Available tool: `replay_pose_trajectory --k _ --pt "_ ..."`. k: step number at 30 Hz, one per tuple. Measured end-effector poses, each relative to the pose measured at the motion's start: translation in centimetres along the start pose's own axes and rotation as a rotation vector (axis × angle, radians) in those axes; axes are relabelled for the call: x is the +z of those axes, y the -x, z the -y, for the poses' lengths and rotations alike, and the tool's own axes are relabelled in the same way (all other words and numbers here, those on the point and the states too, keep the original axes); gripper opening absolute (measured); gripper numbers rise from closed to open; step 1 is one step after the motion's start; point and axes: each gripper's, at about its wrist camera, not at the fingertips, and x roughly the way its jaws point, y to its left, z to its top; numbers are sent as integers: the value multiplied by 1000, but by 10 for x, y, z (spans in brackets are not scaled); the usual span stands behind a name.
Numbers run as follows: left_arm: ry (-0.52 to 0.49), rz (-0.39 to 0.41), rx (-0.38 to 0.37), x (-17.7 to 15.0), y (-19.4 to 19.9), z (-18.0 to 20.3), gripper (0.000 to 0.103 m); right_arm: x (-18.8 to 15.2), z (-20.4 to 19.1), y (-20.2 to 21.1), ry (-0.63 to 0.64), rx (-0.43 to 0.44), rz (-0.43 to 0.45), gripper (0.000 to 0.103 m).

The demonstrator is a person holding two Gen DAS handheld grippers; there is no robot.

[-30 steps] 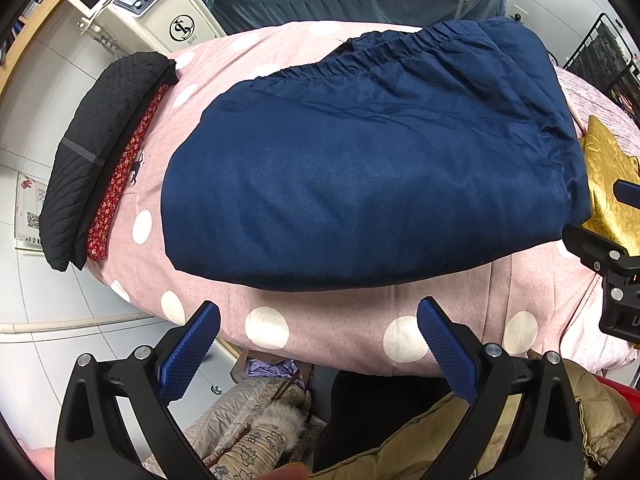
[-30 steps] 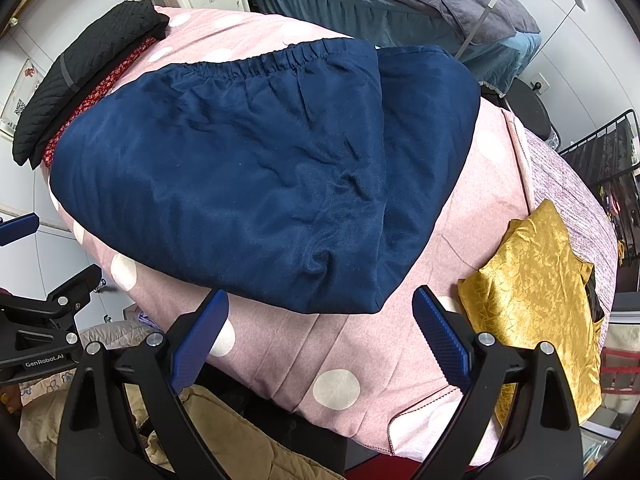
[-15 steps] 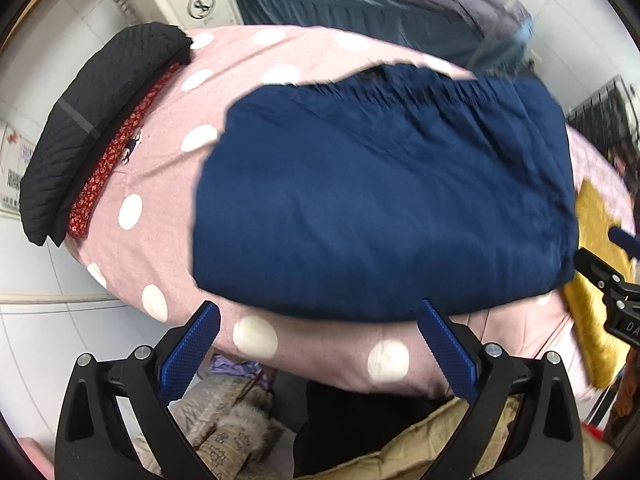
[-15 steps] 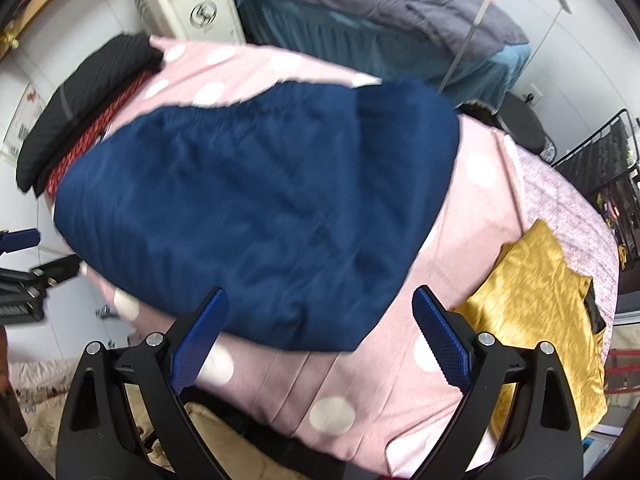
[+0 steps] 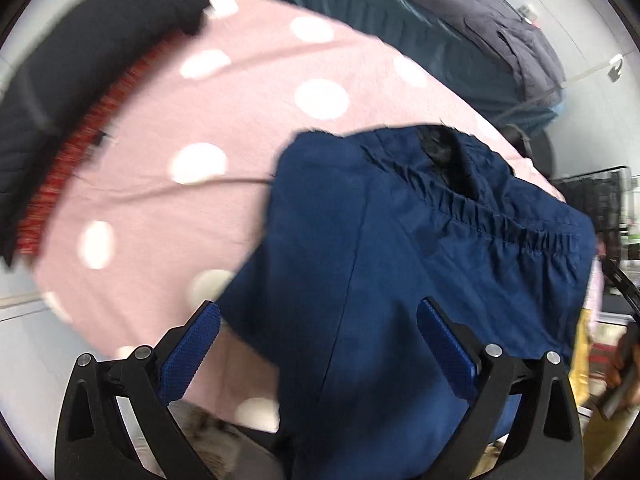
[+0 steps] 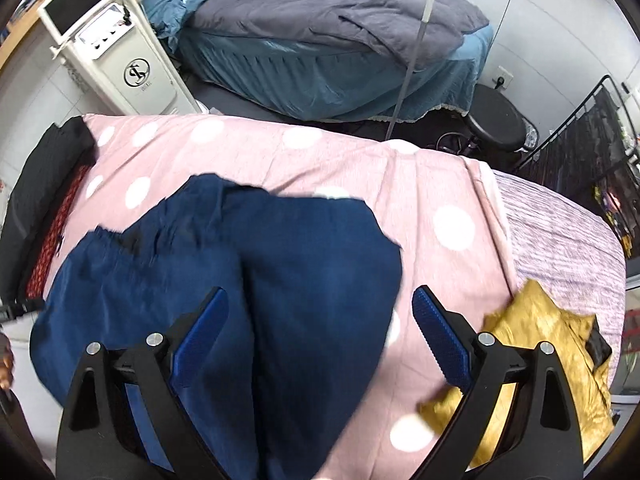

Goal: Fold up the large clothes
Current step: 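Grasp the navy jacket with both grippers and lift it off the sheet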

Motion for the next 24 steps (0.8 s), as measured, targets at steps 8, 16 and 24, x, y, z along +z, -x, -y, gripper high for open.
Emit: replay_pose_trajectory --k 8,16,24 --pt "-106 -80 -139 -12 -54 26 87 -13 -33 -60 139 -184 -36 49" --pt "-386 -196 -45 -96 -96 66 60 -133 -21 -73 115 -154 -189 18" --pt "-572 -377 -48 -216 -141 51 45 -297 5 -78 57 -151 -397 15"
